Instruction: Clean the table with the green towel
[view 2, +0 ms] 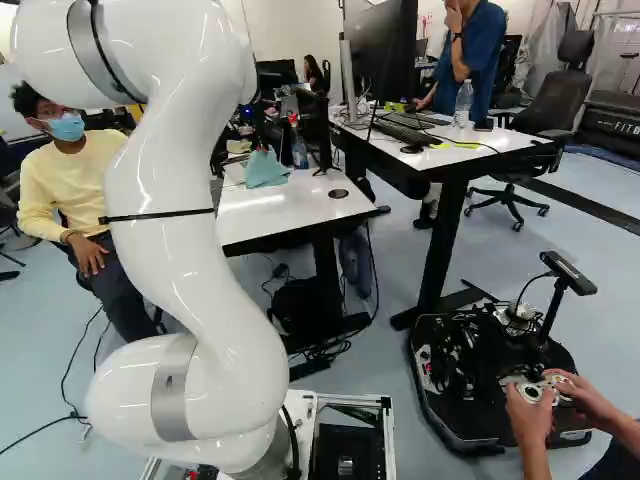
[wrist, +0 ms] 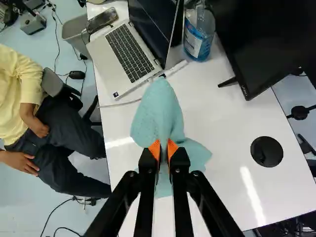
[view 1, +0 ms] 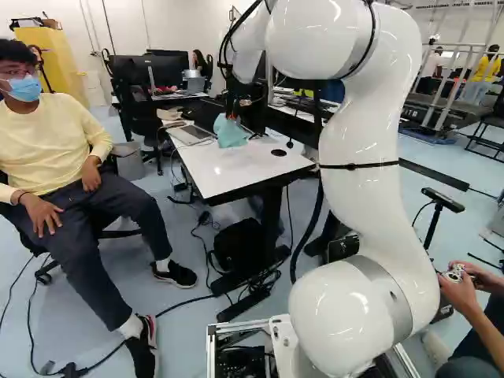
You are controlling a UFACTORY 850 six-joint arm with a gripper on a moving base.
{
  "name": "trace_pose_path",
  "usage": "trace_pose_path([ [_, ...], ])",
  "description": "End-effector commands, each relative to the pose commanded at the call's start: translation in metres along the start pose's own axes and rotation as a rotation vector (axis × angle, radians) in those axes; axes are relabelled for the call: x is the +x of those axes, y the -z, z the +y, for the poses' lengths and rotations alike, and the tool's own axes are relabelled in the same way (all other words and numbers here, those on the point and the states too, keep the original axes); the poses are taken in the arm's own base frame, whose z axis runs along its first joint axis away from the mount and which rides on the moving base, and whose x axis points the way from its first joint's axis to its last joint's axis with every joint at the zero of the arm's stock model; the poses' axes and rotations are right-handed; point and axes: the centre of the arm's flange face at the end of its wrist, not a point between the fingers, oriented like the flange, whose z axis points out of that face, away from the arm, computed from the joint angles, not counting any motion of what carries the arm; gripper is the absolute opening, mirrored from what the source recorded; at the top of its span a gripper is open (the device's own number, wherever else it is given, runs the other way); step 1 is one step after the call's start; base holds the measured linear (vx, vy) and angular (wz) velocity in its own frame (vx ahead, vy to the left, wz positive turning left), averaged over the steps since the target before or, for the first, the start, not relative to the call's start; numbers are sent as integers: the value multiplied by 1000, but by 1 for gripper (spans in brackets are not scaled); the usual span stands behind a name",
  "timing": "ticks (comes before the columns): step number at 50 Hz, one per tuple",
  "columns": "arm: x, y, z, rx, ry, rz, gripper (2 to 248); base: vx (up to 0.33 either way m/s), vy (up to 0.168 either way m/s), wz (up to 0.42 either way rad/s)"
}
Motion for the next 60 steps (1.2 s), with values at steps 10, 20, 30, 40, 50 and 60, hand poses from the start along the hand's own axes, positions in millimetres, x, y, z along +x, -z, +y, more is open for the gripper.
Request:
trace_pose_path([
  [10,6,10,1,1,-1,-7,44,0,0,0],
  [20,8,17,0,2,-1,-18,44,0,0,0],
  [30,9,18,0,2,-1,-20,44,0,0,0],
  [40,7,19,0,2,0,-21,44,0,0,0],
  [50,-4,28,-2,3,2,-32,44,0,0,0],
  [60,-19,38,-4,4,5,-44,44,0,0,0],
])
